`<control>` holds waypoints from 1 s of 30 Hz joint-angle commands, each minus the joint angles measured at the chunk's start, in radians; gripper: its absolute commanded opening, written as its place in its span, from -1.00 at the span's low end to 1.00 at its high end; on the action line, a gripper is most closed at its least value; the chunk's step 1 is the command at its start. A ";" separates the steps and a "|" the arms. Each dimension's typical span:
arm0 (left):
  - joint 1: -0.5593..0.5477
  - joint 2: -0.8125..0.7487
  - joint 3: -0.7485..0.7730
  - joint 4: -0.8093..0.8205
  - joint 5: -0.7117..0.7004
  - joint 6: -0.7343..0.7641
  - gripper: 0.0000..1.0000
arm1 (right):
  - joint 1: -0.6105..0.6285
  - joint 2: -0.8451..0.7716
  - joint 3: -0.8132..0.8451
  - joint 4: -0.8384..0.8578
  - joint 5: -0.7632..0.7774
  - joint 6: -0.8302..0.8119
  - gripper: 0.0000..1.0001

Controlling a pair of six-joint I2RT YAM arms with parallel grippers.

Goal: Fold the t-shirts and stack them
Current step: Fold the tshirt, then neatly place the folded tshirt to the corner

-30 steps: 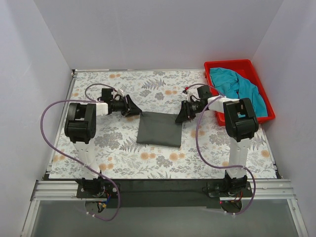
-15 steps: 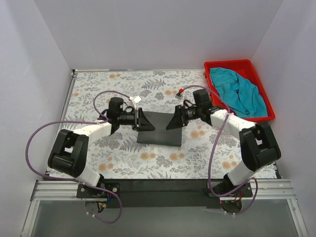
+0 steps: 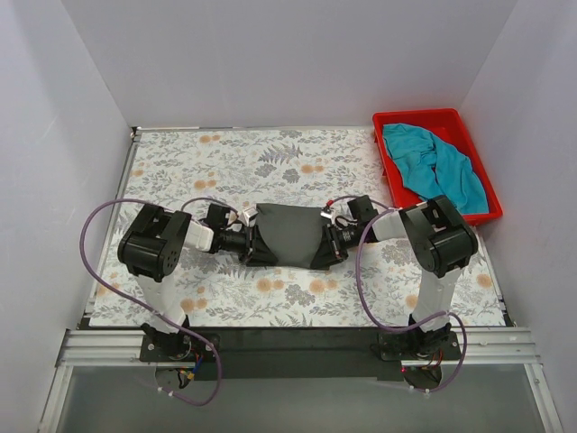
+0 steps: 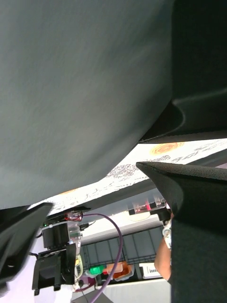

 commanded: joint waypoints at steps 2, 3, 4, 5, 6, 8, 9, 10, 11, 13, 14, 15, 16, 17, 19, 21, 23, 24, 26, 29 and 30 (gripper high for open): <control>0.136 0.027 -0.024 -0.001 0.018 0.066 -0.47 | -0.029 -0.015 -0.012 -0.051 -0.026 -0.101 -0.44; 0.160 0.027 -0.015 -0.034 0.024 0.076 -0.46 | -0.038 -0.033 -0.009 -0.082 -0.026 -0.138 -0.44; 0.180 0.016 -0.003 -0.064 0.030 0.092 -0.46 | -0.041 -0.090 -0.003 -0.107 -0.019 -0.167 -0.44; 0.200 -0.005 0.037 -0.103 0.036 0.155 -0.43 | -0.044 -0.124 0.014 -0.151 -0.006 -0.190 -0.44; 0.201 -0.031 0.053 -0.189 0.035 0.181 -0.42 | -0.056 -0.192 0.027 -0.182 0.002 -0.234 -0.42; 0.195 -0.169 0.070 -0.237 0.018 0.185 -0.38 | -0.089 -0.263 0.053 -0.225 0.002 -0.254 -0.37; 0.188 -0.220 0.083 -0.268 -0.043 0.171 -0.31 | -0.130 -0.330 0.082 -0.269 0.005 -0.268 -0.33; 0.182 -0.279 0.094 -0.285 -0.089 0.168 -0.25 | -0.154 -0.360 0.098 -0.297 0.014 -0.283 -0.22; 0.152 -0.374 0.111 -0.311 -0.153 0.177 -0.21 | -0.176 -0.389 0.118 -0.334 0.054 -0.335 -0.14; 0.089 -0.457 0.169 -0.400 -0.380 0.249 -0.10 | -0.237 -0.464 0.156 -0.415 0.099 -0.357 0.05; -0.001 -0.505 0.189 -0.427 -0.466 0.281 -0.05 | -0.257 -0.484 0.162 -0.433 0.147 -0.418 0.10; -0.057 -0.514 0.208 -0.465 -0.538 0.313 0.09 | -0.292 -0.521 0.172 -0.467 0.168 -0.431 0.17; -0.106 -0.513 0.244 -0.493 -0.683 0.354 0.14 | -0.309 -0.538 0.173 -0.476 0.184 -0.441 0.35; -0.202 -0.502 0.266 -0.518 -0.748 0.361 0.18 | -0.325 -0.552 0.173 -0.486 0.210 -0.460 0.40; -0.272 -0.440 0.319 -0.585 -0.892 0.381 0.31 | -0.351 -0.583 0.179 -0.518 0.238 -0.478 0.47; -0.338 -0.372 0.349 -0.631 -0.968 0.378 0.39 | -0.362 -0.602 0.176 -0.532 0.263 -0.497 0.51; -0.358 -0.347 0.369 -0.633 -1.004 0.381 0.48 | -0.368 -0.630 0.163 -0.541 0.269 -0.498 0.55; -0.368 -0.320 0.376 -0.625 -1.013 0.392 0.50 | -0.369 -0.642 0.155 -0.543 0.267 -0.498 0.57; -0.408 -0.274 0.393 -0.618 -1.108 0.427 0.57 | -0.377 -0.650 0.133 -0.540 0.263 -0.495 0.61; -0.421 -0.190 0.393 -0.613 -1.139 0.428 0.58 | -0.386 -0.649 0.120 -0.543 0.269 -0.495 0.64; -0.422 -0.173 0.389 -0.603 -1.145 0.432 0.59 | -0.394 -0.649 0.118 -0.543 0.274 -0.497 0.65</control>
